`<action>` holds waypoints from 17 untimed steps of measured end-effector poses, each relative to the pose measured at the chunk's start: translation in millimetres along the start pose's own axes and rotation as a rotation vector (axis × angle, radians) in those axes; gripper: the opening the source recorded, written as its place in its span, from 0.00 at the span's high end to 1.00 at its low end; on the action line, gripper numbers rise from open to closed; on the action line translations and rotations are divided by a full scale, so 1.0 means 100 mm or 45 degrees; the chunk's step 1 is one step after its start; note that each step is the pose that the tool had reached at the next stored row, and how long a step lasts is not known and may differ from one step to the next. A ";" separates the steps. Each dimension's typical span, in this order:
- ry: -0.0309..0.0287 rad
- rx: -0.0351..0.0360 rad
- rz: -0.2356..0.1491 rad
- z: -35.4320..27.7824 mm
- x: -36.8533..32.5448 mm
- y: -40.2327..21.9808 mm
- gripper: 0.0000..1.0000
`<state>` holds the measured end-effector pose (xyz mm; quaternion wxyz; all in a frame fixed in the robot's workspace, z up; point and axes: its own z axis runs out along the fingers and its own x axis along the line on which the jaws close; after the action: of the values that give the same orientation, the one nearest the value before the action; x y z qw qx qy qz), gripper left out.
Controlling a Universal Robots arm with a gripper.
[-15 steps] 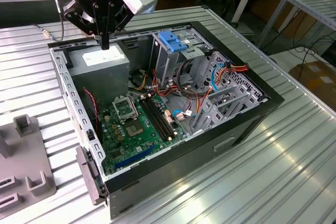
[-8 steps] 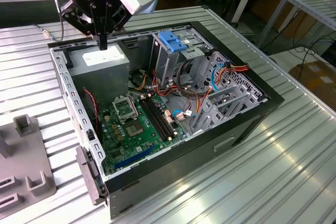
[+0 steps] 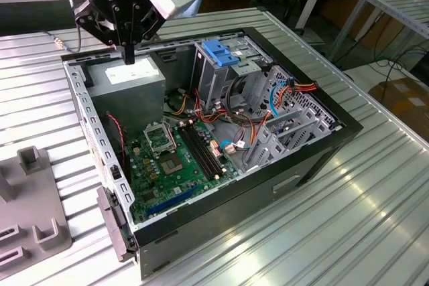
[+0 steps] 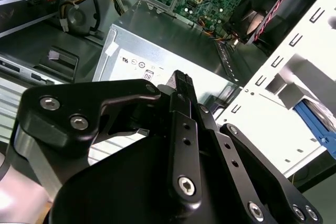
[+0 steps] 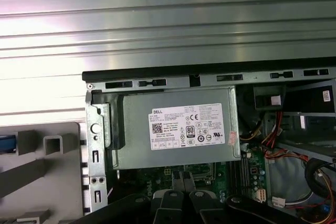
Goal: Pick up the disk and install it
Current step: 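Reach for the disk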
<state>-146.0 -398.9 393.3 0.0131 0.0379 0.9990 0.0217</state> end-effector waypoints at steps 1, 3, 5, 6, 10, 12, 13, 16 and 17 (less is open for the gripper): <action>0.0000 0.0000 0.000 0.000 0.004 0.000 0.90; 0.0000 0.0000 0.000 -0.001 0.019 -0.001 0.90; 0.0000 0.0000 0.000 -0.001 0.030 -0.002 0.90; 0.0000 0.0001 0.000 -0.001 0.038 -0.003 0.90; 0.0000 0.0001 0.000 -0.002 0.074 -0.006 0.90; 0.0001 0.0001 0.000 -0.003 0.101 -0.008 0.90; 0.0000 0.0000 0.000 -0.003 0.107 -0.008 0.90; 0.0000 0.0000 0.000 -0.004 0.126 -0.009 0.90; 0.0000 0.0000 0.000 -0.004 0.131 -0.010 0.90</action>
<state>-159.1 -398.9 393.3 0.0131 0.0379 0.9990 0.0217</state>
